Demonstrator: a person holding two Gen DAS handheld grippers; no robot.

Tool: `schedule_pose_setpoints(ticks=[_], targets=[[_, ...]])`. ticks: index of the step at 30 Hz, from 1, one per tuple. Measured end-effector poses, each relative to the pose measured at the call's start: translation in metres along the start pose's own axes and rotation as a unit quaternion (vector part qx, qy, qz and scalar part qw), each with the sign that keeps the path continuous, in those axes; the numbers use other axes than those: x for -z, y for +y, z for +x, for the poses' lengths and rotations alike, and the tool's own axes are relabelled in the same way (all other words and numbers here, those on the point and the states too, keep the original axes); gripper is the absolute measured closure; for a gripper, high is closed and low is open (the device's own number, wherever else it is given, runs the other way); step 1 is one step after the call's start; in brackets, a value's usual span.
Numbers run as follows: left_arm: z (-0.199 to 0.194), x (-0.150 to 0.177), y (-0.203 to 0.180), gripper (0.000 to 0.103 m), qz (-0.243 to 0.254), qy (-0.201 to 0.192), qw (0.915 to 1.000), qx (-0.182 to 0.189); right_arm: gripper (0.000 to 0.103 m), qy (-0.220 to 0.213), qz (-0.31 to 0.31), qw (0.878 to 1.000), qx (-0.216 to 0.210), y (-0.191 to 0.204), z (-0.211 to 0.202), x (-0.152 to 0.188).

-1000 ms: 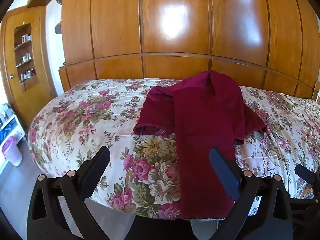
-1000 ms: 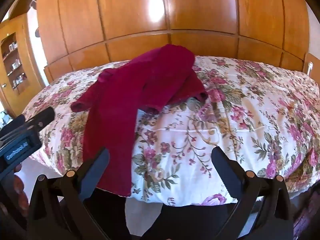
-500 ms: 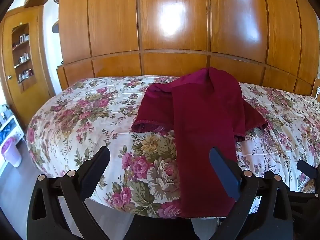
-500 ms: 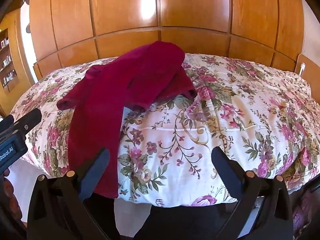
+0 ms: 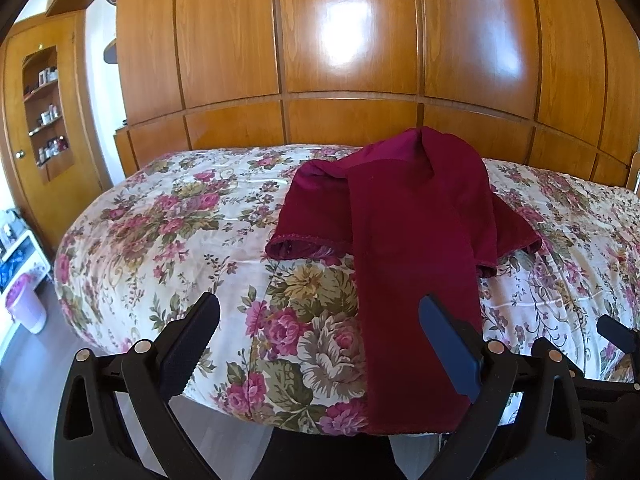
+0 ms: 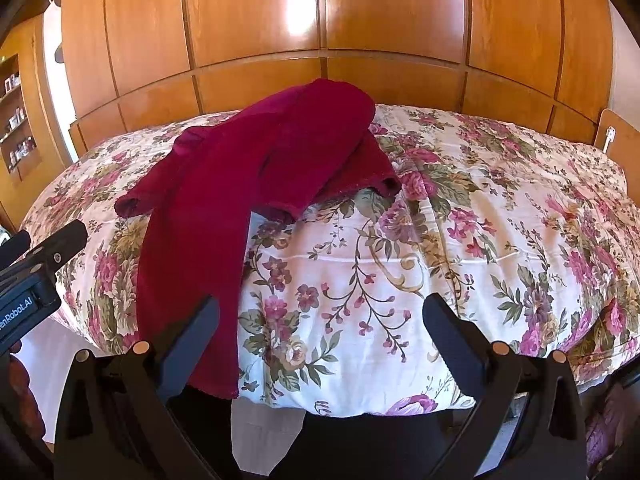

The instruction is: Fold small clothes

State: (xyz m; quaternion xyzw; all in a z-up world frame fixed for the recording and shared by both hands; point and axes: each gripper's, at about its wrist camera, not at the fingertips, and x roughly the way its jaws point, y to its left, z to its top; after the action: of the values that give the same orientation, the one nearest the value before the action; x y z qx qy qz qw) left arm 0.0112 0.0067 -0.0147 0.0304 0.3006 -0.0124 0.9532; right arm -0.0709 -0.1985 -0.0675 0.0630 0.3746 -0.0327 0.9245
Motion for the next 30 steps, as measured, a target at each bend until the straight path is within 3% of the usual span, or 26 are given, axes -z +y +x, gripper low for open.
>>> schedule_pose_setpoints(ticks=[18,30], targets=[[0.005,0.001,-0.007,0.004,0.022,0.007,0.9997,-0.004,0.002,0.009,0.008,1.000,0.002,-0.005,0.009,-0.004],[0.006,-0.002,0.003,0.004,0.001,0.008,0.9999,-0.012,0.002,-0.011,-0.039,0.999,0.000,0.014,0.003,-0.004]])
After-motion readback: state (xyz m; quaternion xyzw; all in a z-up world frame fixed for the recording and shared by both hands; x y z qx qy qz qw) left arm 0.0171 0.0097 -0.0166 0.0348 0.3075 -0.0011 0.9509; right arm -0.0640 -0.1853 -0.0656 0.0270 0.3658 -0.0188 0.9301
